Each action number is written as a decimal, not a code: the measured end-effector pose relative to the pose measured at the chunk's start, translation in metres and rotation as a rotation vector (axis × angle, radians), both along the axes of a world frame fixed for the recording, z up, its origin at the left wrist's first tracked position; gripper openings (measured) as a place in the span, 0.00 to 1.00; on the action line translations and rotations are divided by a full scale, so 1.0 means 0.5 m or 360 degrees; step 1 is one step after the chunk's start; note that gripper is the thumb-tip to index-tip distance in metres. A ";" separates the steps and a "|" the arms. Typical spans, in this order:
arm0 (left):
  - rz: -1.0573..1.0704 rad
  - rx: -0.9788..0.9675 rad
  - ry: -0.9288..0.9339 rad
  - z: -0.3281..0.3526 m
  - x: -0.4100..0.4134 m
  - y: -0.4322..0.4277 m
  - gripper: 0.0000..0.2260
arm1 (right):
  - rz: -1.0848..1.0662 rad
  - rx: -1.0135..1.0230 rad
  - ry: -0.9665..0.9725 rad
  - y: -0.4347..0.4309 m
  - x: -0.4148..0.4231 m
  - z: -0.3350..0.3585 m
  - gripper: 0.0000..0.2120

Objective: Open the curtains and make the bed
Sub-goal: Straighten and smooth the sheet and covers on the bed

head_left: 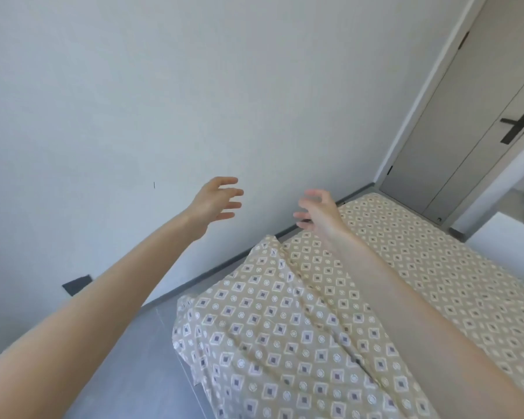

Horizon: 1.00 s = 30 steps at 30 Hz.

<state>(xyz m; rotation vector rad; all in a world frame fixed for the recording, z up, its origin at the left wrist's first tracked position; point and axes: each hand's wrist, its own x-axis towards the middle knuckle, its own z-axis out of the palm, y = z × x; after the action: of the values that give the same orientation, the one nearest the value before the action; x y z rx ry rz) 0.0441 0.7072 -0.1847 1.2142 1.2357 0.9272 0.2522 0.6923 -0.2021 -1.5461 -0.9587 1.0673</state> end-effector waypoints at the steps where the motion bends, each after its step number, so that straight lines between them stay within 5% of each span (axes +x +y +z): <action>1: -0.0003 0.0005 -0.0007 0.002 -0.018 0.031 0.14 | -0.0010 0.0003 -0.0005 0.035 -0.016 0.001 0.12; 9: -0.0143 0.0088 -0.0052 -0.011 -0.146 0.336 0.14 | -0.0103 0.0103 0.0021 0.307 -0.167 -0.014 0.12; 17: -0.0511 0.0146 0.0054 0.021 -0.233 0.649 0.14 | -0.0622 0.0151 0.0209 0.551 -0.275 -0.018 0.10; 30: -0.0951 0.0020 -0.0008 0.011 -0.081 0.906 0.14 | -0.1048 0.0071 0.0257 0.712 -0.139 -0.049 0.10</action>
<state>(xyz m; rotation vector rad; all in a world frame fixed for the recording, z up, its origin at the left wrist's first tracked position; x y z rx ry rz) 0.0034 1.1605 -0.1792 1.4747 0.7856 0.4927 0.1825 1.0483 -0.2267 -1.5503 -0.3121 0.6749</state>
